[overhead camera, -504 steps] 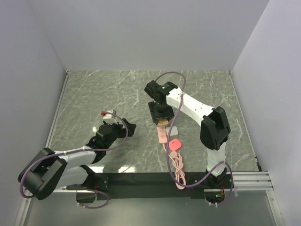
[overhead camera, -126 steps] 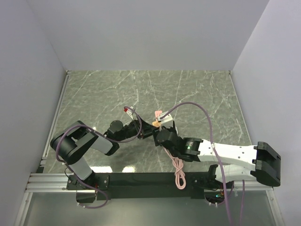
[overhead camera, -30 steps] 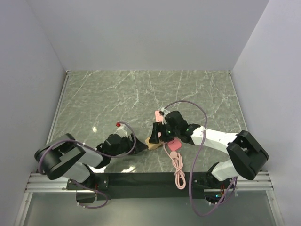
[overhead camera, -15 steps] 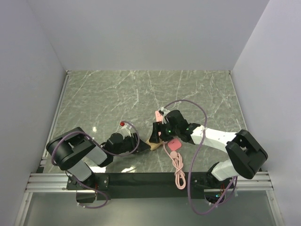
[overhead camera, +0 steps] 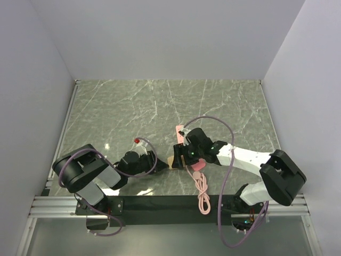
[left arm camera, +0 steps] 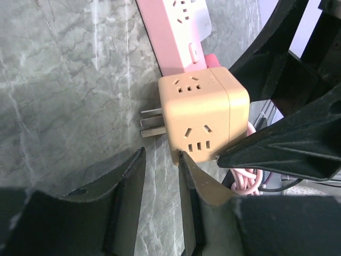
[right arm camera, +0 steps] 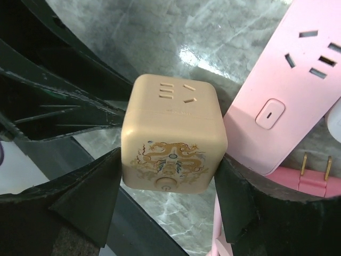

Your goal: Insert the plug

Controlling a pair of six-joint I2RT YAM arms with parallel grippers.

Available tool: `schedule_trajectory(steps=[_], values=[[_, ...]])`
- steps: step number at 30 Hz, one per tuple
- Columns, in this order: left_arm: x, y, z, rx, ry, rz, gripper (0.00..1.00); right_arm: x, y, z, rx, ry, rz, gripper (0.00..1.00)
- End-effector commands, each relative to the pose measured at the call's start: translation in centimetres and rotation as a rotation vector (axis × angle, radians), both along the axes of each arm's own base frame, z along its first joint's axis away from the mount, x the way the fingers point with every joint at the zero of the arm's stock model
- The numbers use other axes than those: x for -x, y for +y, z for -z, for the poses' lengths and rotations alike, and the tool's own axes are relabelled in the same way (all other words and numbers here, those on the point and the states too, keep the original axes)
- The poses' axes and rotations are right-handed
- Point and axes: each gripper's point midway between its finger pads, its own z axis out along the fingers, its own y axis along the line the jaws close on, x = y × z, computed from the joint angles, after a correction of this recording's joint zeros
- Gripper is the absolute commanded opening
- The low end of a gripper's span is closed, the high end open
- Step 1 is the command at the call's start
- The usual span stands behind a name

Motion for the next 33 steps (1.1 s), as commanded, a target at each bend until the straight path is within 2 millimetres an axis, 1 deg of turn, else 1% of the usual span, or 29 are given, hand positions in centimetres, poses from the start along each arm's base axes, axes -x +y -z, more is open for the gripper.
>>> schedule_trajectory(steps=[1,6,13,16,17,19,20,22,23,24,26,27,28,29,30,31,32,33], values=[[-0.2,-0.2,-0.7,0.030,-0.030,0.001,0.37,-1.1,0.2,0.0,0.044,-0.048,0.042,0.74],[0.1,-0.3,-0.8,0.040,-0.033,0.015,0.37,-1.5,1.2,-0.8,0.066,-0.087,0.056,0.74],[0.2,-0.6,-0.9,0.051,-0.041,0.034,0.37,-2.4,1.6,-2.1,0.061,-0.124,0.086,0.74],[0.4,-0.7,-1.0,0.059,-0.045,0.044,0.37,-2.6,1.6,-2.1,0.068,-0.127,0.092,0.73],[0.3,-0.8,-1.0,0.059,-0.046,0.048,0.37,-2.6,1.7,-2.0,0.070,-0.128,0.090,0.65],[0.3,-0.8,-1.1,0.062,-0.053,0.052,0.37,-2.9,1.6,-1.9,0.081,-0.136,0.095,0.57],[0.4,-0.8,-1.2,0.064,-0.056,0.055,0.37,-2.9,1.7,-1.9,0.086,-0.141,0.091,0.46],[0.4,-0.8,-1.6,0.070,-0.073,0.056,0.39,-2.9,1.8,-1.8,0.093,-0.140,0.084,0.36],[0.3,-0.7,-1.7,0.069,-0.079,0.054,0.42,-2.9,1.9,-1.9,0.096,-0.147,0.077,0.31],[0.1,-0.7,-2.3,0.076,-0.098,0.045,0.52,-3.1,2.1,-2.1,0.097,-0.153,0.073,0.28],[0.0,-0.2,-2.2,0.056,-0.106,0.029,0.62,-3.9,2.3,-3.0,0.101,-0.190,0.071,0.25],[-0.3,-0.1,-3.2,0.067,-0.135,0.013,0.69,-4.0,2.1,-3.3,0.114,-0.203,0.068,0.24],[-0.3,0.3,-2.6,0.033,-0.131,0.005,0.71,-4.4,1.9,-3.7,0.123,-0.223,0.073,0.22],[-0.3,0.6,-2.6,0.017,-0.136,-0.003,0.73,-5.1,1.8,-4.7,0.129,-0.266,0.072,0.17],[-0.8,0.9,-3.8,0.028,-0.174,-0.029,0.75,-5.4,1.6,-5.8,0.124,-0.292,0.074,0.15],[-0.9,1.3,-4.0,0.012,-0.197,-0.039,0.75,-5.6,1.5,-6.6,0.117,-0.316,0.069,0.15],[-0.7,1.9,-3.2,-0.023,-0.183,-0.049,0.76,-6.0,1.6,-7.8,0.108,-0.355,0.051,0.15],[-0.9,2.1,-4.7,0.003,-0.222,-0.065,0.77,-6.2,1.3,-9.1,0.094,-0.381,0.053,0.16]])
